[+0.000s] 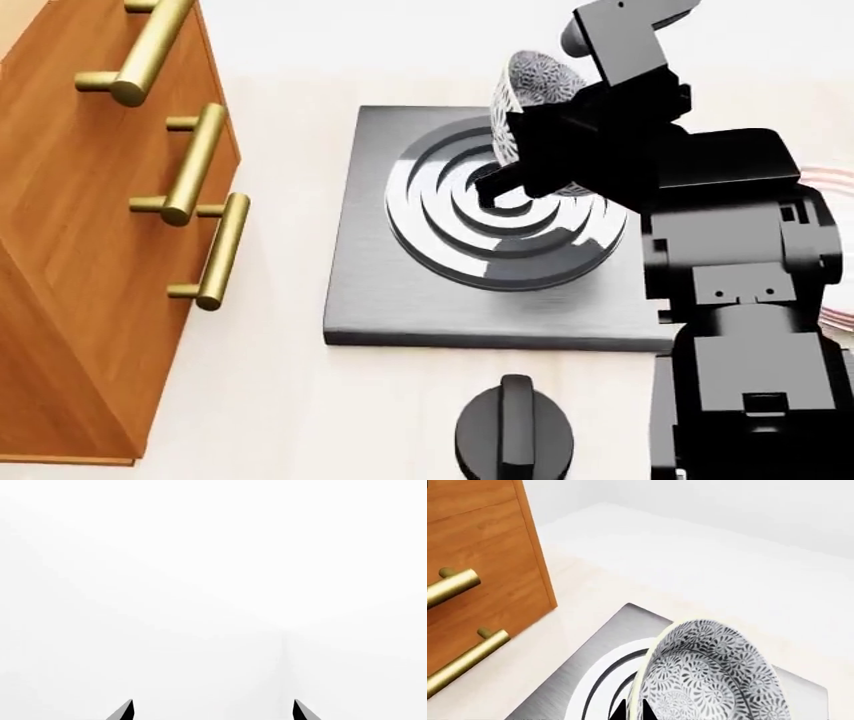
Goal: Put the bowl on the stove.
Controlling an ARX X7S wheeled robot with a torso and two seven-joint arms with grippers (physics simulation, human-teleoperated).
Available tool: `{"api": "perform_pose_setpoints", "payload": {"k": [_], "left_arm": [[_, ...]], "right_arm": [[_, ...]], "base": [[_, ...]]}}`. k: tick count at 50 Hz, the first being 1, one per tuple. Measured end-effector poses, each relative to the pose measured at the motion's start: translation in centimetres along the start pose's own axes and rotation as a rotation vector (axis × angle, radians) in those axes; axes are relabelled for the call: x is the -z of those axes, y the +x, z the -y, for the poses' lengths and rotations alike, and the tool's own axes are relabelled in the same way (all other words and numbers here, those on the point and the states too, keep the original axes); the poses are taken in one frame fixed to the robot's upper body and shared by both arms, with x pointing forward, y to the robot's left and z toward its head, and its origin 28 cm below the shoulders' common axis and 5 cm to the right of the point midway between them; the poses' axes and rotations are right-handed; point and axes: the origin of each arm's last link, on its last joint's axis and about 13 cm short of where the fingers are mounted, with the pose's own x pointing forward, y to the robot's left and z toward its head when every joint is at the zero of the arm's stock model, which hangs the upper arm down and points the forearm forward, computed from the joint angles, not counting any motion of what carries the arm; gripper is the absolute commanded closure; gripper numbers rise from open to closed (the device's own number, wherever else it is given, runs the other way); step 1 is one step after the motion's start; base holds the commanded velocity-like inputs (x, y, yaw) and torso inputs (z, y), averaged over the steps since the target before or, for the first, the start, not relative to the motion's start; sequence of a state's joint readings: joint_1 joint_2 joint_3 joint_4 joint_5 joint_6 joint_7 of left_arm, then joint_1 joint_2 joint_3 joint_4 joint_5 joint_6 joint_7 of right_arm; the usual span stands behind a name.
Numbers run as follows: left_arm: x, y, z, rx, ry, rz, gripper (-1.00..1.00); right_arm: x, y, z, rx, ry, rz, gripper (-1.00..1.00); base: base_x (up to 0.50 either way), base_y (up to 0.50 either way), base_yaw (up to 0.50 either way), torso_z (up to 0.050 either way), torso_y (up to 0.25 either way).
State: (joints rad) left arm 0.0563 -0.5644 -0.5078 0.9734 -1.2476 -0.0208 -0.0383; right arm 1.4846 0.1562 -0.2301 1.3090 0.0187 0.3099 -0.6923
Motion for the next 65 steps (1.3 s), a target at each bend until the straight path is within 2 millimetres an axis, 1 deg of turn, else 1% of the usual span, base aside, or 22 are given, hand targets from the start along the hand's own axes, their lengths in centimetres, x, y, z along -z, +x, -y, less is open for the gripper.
{"api": "perform_pose_setpoints", "payload": {"k": [3, 18, 58, 59, 65], "left_arm": [[0.0, -0.1, 0.0, 0.009, 0.001, 0.005, -1.0], [-0.1, -0.2, 0.0, 0.011, -0.026, -0.001, -1.0], [-0.1, -0.2, 0.0, 0.014, -0.013, 0.01, -1.0], [-0.1, -0.2, 0.0, 0.014, -0.013, 0.01, -1.0], [-0.1, -0.2, 0.0, 0.013, -0.012, 0.01, -1.0]], "right_arm": [[0.0, 0.0, -0.1, -0.001, 0.001, 0.001, 1.0], [0.2, 0.3, -0.3, 0.0, 0.007, -0.002, 1.0], [1.2, 0.8, -1.0, -0.007, 0.009, -0.043, 1.0], [1.2, 0.8, -1.0, -0.008, 0.009, -0.043, -1.0], [1.1, 0.9, -1.1, -0.016, 0.014, -0.034, -1.0]], "base": [[0.0, 0.0, 0.0, 0.0, -0.174], [0.0, 0.0, 0.0, 0.0, 0.0], [0.0, 0.0, 0.0, 0.0, 0.0], [0.0, 0.0, 0.0, 0.0, 0.0], [0.0, 0.0, 0.0, 0.0, 0.0]]}}
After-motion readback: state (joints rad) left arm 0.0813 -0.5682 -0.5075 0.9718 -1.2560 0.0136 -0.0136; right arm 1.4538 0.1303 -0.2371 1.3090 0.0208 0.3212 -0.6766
